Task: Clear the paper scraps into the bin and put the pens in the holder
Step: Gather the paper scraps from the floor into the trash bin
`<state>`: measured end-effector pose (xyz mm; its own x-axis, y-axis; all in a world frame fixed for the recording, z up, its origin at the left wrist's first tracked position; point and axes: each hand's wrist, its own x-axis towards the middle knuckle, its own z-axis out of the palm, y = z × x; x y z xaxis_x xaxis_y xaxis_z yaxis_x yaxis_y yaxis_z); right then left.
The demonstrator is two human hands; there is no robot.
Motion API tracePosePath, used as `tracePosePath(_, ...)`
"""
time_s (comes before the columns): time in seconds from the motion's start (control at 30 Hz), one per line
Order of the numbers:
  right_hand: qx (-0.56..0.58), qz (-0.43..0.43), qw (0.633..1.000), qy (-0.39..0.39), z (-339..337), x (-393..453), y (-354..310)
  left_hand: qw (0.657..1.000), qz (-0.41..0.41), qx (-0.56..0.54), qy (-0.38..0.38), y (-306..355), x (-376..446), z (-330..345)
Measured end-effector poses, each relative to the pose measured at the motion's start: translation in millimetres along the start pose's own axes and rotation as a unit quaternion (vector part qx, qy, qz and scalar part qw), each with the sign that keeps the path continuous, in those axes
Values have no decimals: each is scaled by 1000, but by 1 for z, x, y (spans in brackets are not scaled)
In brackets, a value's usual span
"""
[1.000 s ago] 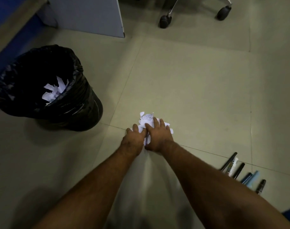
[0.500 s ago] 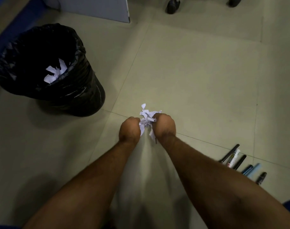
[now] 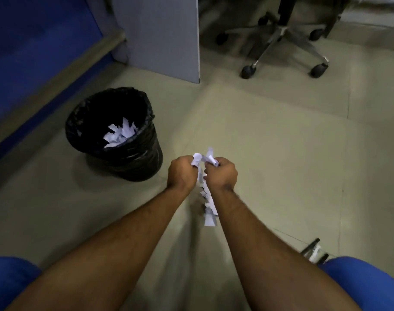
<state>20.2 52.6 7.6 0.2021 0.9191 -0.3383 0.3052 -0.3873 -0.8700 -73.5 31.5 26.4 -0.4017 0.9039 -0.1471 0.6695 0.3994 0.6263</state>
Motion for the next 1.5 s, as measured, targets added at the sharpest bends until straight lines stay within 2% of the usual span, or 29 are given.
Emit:
tracePosePath(0.07, 15, -26, 1000, 1, 8, 2, -24, 999, 30, -4, 35, 11, 10, -26)
tracePosePath(0.2, 55, -54, 997, -3, 31, -1, -74, 994, 36, 7, 106, 13, 35, -82)
tracePosePath(0.4, 25, -101, 993, -59, 85, -34, -155, 980, -13, -26, 198, -1, 60, -173)
tracePosePath(0.53, -53, -102, 986, -121, 124, -48, -173, 981, -73, -64, 168, -30, 78, -200)
tracePosePath(0.73, -126, -117, 966, -194, 148, -53, -191, 988, -100, -8, 121, -58, 88, -213)
tracePosePath(0.83, -159, -140, 961, -180, 146, -54, -197, 987, -101, 20, 125, -59, 88, -218)
tracePosePath(0.93, -120, -147, 972, -141, 136, -58, -202, 989, -62, 43, 130, -53, 86, -221)
tracePosePath(1.1, -29, -130, 990, -53, 115, -50, -202, 995, 15, -50, 86, -33, 90, -213)
tracePosePath(1.23, 9, -114, 993, 9, 85, -37, -183, 989, 30, -54, 132, -3, 82, -194)
tracePosePath(1.3, 11, -106, 994, 36, 67, -28, -161, 989, 44, -66, 126, 13, 75, -170)
tracePosePath(1.5, -36, -45, 997, 50, 27, 1, -56, 998, 53, 12, -21, 18, 46, -46)
